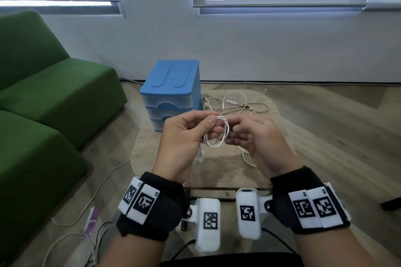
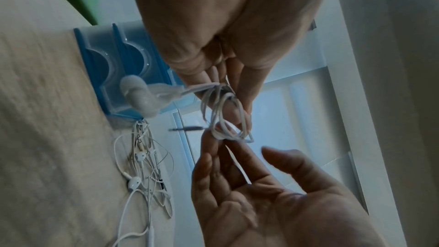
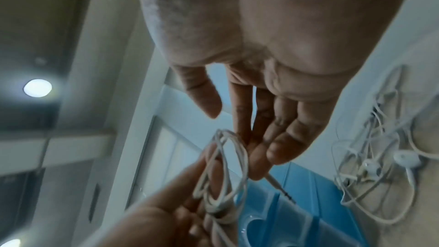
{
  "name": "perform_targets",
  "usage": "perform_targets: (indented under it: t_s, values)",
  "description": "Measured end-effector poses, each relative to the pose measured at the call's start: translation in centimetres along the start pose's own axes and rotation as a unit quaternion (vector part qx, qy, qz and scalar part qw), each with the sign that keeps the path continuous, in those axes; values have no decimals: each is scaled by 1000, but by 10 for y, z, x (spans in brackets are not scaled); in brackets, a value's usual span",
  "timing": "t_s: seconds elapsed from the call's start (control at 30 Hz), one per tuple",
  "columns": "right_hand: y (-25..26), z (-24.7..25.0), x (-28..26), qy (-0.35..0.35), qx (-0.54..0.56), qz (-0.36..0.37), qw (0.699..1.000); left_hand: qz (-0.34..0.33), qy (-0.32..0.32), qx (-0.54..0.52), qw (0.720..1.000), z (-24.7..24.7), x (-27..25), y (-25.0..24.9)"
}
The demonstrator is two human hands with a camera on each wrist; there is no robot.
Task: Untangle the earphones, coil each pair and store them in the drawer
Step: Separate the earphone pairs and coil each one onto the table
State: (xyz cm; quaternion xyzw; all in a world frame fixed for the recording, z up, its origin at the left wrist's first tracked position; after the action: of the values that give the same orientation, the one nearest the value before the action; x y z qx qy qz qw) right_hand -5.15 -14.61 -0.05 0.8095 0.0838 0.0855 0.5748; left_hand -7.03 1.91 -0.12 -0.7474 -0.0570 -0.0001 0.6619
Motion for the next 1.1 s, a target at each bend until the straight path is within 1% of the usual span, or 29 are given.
perform_targets:
  t_s: [0.03,0.13,0.2,0.33,0.5,0.67,0.77,0.83,0.9,1.0,1.07,1.1]
  values:
    - [-2,0,0,7,29,-15,999,4,-2,-6,1000,0,0,1]
    - [-6,-4,0,39,12,23,999,14,-1,-20,1000,1,0,3]
    - [-8,-5,0,34,13,38,999,16,-2,-17,1000,3,1,4]
    - [-7,-4,1,9,-28,61,998,4,5,18,1000,7,1,5]
    - [-13,-1,3,-15,-9,12,1000,0,50,87,995,12,1,5]
    - [-12,0,2,-30,90,-31,995,-18,31,113,993,15,4,9]
    - [-11,1,3,-39,178,-65,981,-22,27,125,992,14,7,12]
    - [-12,1,3,-32,236,-81,968,-22,32,132,991,14,8,13]
    - [-15,3,2,-17,265,-101,959,-27,35,138,989,15,10,14]
    - [-17,3,0,22,272,-131,953,-34,30,159,986,19,12,13]
    - [-15,3,1,30,231,-133,963,-34,24,173,984,19,13,12]
    - [-15,3,2,31,186,-124,974,-32,20,179,983,20,13,12]
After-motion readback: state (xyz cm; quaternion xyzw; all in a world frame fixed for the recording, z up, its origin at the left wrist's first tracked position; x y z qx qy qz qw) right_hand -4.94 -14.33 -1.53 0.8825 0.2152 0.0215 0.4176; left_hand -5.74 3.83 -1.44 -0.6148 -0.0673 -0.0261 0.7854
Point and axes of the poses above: each hand's wrist, its own x-axis towards the middle knuckle, its own z-axis out of the back of the hand, y = z × x, the point moved 2 cm from there along x, towards the middle knuckle, and after that the axes turned 11 degrees about x, right-handed, at the moved point
